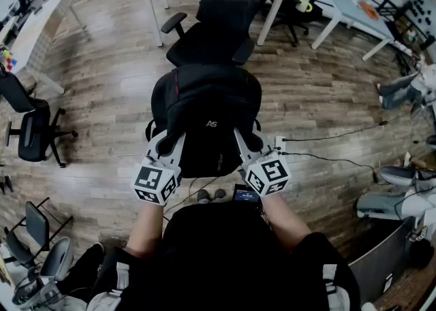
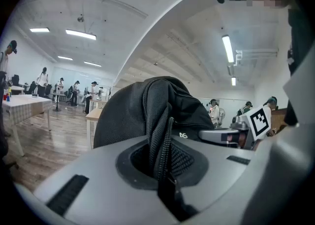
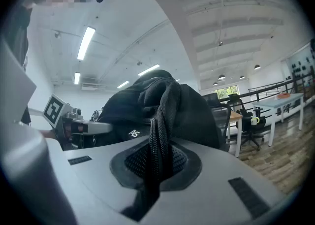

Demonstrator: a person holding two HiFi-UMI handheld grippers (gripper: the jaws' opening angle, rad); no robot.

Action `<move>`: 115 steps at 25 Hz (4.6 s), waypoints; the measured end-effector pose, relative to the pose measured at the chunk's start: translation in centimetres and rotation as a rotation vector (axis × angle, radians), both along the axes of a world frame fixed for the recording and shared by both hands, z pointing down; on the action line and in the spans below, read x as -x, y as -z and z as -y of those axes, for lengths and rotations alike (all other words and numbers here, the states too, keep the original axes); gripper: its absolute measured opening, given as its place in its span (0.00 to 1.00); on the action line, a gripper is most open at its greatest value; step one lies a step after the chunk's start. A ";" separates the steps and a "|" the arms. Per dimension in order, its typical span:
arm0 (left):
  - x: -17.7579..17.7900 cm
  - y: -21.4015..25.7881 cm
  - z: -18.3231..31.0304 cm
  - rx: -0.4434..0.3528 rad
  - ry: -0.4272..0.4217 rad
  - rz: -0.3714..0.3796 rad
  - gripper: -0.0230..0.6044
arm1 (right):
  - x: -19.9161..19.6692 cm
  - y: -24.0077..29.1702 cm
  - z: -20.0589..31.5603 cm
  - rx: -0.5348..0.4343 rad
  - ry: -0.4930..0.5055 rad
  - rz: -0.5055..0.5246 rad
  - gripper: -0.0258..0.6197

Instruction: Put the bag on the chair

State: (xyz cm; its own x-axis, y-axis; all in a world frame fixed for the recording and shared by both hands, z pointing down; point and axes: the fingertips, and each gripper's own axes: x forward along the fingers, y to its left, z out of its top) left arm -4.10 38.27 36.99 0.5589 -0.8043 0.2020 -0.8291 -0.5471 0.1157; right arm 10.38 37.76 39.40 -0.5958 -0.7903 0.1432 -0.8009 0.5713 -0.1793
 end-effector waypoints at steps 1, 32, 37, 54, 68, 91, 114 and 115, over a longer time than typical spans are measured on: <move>-0.1 0.0 -0.5 0.001 0.005 -0.007 0.08 | -0.2 0.0 -0.4 0.002 0.007 0.002 0.08; -5.8 0.0 -5.0 -0.017 0.119 0.009 0.08 | -5.9 0.5 -4.1 -0.005 -0.014 0.022 0.08; -6.7 0.0 -5.4 -0.015 0.125 0.008 0.08 | -6.8 0.3 -4.5 0.006 0.002 0.048 0.08; -6.1 0.5 -4.9 0.013 0.108 -0.065 0.08 | -6.4 0.7 -3.6 0.018 0.021 0.091 0.08; -3.0 -0.2 2.2 0.017 0.130 -0.084 0.08 | -3.3 0.2 3.9 0.027 0.068 0.053 0.08; 5.2 0.7 21.9 -0.012 0.045 -0.142 0.08 | 4.7 1.3 23.7 0.023 0.058 0.030 0.08; 11.5 1.3 36.8 0.007 0.109 -0.069 0.08 | 11.3 1.3 39.6 0.019 0.142 0.105 0.09; 11.7 1.5 37.9 0.006 0.111 -0.066 0.08 | 11.5 1.4 40.7 0.018 0.143 0.110 0.09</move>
